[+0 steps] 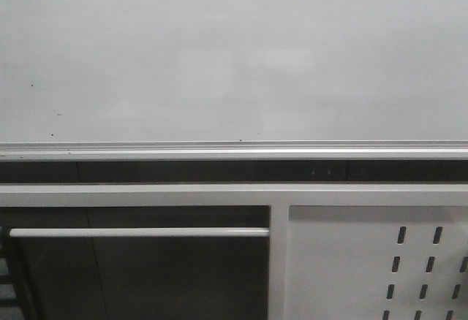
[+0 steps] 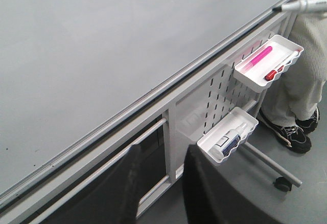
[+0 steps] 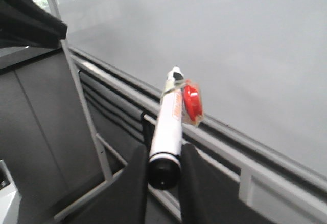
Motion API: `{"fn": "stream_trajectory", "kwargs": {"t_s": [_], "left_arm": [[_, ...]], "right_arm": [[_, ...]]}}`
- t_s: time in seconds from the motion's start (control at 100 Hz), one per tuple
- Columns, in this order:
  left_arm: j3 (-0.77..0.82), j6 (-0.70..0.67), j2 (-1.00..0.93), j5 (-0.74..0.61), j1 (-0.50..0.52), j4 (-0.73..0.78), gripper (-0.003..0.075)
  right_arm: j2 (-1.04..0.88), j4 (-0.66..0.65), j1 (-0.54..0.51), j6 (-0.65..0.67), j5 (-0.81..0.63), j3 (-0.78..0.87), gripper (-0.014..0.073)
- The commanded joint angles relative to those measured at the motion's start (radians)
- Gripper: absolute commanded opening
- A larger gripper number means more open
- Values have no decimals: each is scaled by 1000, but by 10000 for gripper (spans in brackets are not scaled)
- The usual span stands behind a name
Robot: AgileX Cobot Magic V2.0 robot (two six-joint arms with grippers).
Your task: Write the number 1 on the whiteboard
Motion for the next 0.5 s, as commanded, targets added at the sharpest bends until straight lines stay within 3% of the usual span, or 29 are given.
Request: {"fn": "stream_trajectory", "kwargs": {"t_s": [0.0, 0.15, 0.3, 0.32, 0.49], "left_arm": [[-29, -71, 0, -79, -7, 41, 167], [12, -292, -6, -150, -7, 201, 149], [96, -514, -26, -366, -7, 366, 10], [107, -526, -26, -378, -7, 379, -17], [157, -551, -32, -479, -7, 391, -18]], "right_arm": [[-10, -14, 2, -10, -159, -22, -50], [-10, -19, 2, -71, -251, -22, -50], [-10, -19, 2, -73, -229, -22, -50], [-10, -19, 2, -73, -227, -22, -50], [-12, -25, 2, -83, -216, -22, -50]]}}
